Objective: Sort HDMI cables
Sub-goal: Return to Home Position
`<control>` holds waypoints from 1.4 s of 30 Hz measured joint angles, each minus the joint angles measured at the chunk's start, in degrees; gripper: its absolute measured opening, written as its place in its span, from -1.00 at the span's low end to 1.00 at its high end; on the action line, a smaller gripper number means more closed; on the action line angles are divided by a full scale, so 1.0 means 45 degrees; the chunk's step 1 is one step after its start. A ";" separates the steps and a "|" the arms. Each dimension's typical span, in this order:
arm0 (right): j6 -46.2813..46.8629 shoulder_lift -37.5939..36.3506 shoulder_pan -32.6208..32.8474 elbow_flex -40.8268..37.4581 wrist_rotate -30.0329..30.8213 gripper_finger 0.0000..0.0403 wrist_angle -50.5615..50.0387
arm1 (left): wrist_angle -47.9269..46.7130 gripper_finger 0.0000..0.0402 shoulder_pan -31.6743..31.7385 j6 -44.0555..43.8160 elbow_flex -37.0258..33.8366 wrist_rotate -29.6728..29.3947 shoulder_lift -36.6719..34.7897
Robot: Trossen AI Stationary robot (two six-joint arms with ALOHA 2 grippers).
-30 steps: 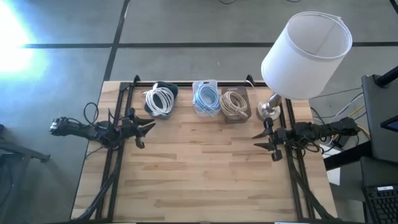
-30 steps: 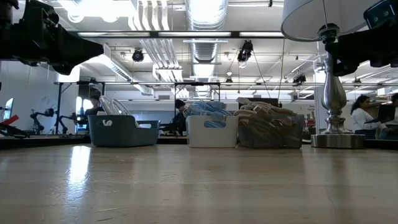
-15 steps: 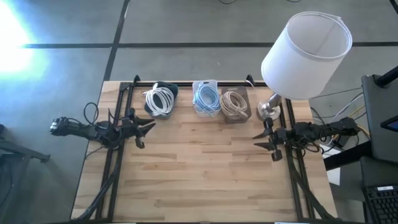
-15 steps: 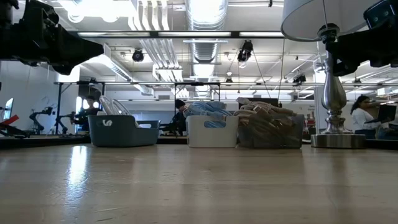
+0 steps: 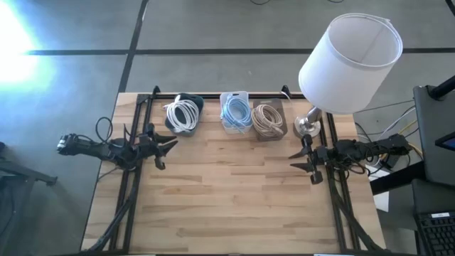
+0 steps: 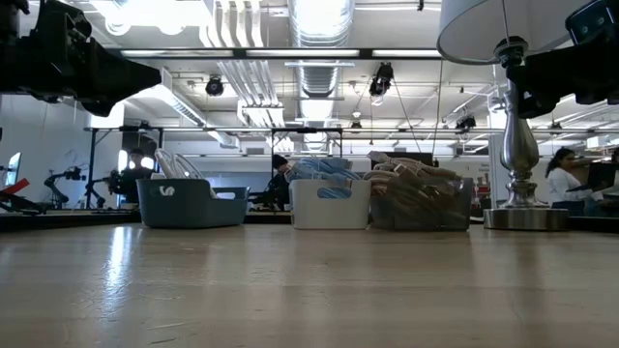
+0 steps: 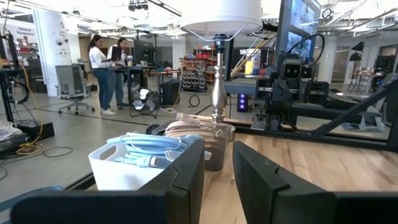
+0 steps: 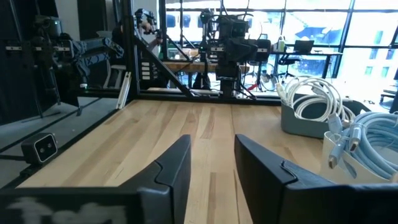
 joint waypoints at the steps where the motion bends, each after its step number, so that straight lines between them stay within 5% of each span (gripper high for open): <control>1: 0.0000 0.0000 0.0001 0.0000 0.0000 -0.40 0.0000 | 0.0000 -0.56 0.0000 0.0000 0.0000 -0.0002 0.0000; 42: 0.0000 -0.0005 -0.0002 0.0000 0.0000 -0.42 0.0000 | -0.0004 -0.56 0.0000 0.0000 0.0000 0.0000 0.0000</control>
